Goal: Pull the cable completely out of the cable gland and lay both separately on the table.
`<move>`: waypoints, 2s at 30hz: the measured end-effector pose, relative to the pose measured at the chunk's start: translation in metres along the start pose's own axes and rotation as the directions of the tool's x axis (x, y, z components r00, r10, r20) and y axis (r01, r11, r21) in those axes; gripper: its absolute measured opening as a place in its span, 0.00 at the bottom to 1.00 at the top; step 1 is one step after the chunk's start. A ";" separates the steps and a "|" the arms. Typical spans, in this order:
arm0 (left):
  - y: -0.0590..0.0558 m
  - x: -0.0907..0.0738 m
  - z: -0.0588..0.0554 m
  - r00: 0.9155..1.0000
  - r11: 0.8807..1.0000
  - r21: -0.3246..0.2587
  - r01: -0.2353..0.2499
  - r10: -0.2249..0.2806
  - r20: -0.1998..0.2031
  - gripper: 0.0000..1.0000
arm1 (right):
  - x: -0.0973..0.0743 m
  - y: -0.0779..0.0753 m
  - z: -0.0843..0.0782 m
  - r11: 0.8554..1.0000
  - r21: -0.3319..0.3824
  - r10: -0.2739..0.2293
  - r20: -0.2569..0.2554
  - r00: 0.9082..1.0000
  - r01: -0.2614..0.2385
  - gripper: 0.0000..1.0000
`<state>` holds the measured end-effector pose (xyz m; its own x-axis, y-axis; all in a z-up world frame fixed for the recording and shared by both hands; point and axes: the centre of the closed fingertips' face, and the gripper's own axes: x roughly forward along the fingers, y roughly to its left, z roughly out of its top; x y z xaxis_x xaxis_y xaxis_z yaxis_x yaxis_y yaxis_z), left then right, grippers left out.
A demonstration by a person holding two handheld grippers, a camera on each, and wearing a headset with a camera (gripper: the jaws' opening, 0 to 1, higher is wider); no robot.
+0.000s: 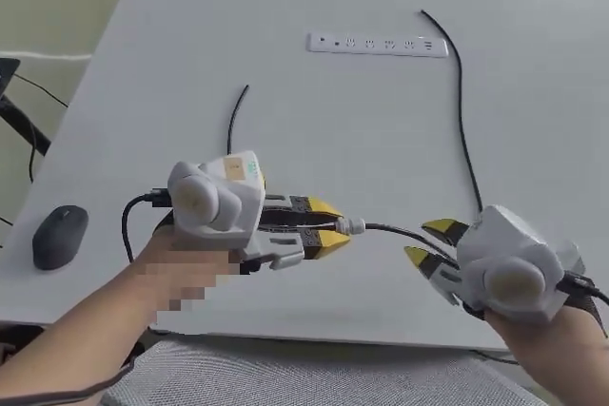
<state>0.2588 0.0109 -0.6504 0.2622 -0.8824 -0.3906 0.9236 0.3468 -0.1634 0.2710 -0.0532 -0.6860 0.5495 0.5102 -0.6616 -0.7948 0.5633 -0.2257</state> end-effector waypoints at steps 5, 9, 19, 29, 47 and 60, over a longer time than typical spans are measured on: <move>-0.002 0.001 0.000 1.000 1.000 -0.001 0.005 -0.005 -0.005 0.15 | 0.001 0.012 0.013 0.999 -0.038 0.022 0.029 0.999 -0.021 0.14; -0.005 0.002 -0.001 1.000 1.000 0.004 0.012 -0.012 -0.014 0.15 | 0.001 0.018 0.021 0.996 -0.082 0.027 0.055 0.998 -0.022 0.12; -0.005 0.005 -0.007 0.999 1.000 0.018 -0.002 0.003 -0.040 0.15 | -0.003 0.026 0.033 0.987 -0.157 0.045 0.085 0.995 -0.031 0.09; -0.009 0.008 -0.009 0.998 0.999 0.034 0.004 -0.002 -0.057 0.15 | 0.001 0.033 0.037 0.977 -0.206 0.073 0.076 0.994 -0.056 0.03; -0.012 0.009 -0.006 0.999 1.000 0.030 -0.009 0.010 -0.042 0.15 | 0.000 0.030 0.031 0.988 -0.137 0.075 0.067 0.995 -0.065 0.00; -0.011 0.005 -0.003 0.999 0.999 0.030 -0.022 0.023 -0.032 0.15 | -0.001 0.011 0.010 0.999 -0.016 0.040 0.044 0.998 -0.039 0.00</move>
<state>0.2493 0.0037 -0.6537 0.2746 -0.8636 -0.4228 0.9254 0.3567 -0.1277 0.2641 -0.0407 -0.6810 0.5281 0.5607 -0.6377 -0.8199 0.5322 -0.2111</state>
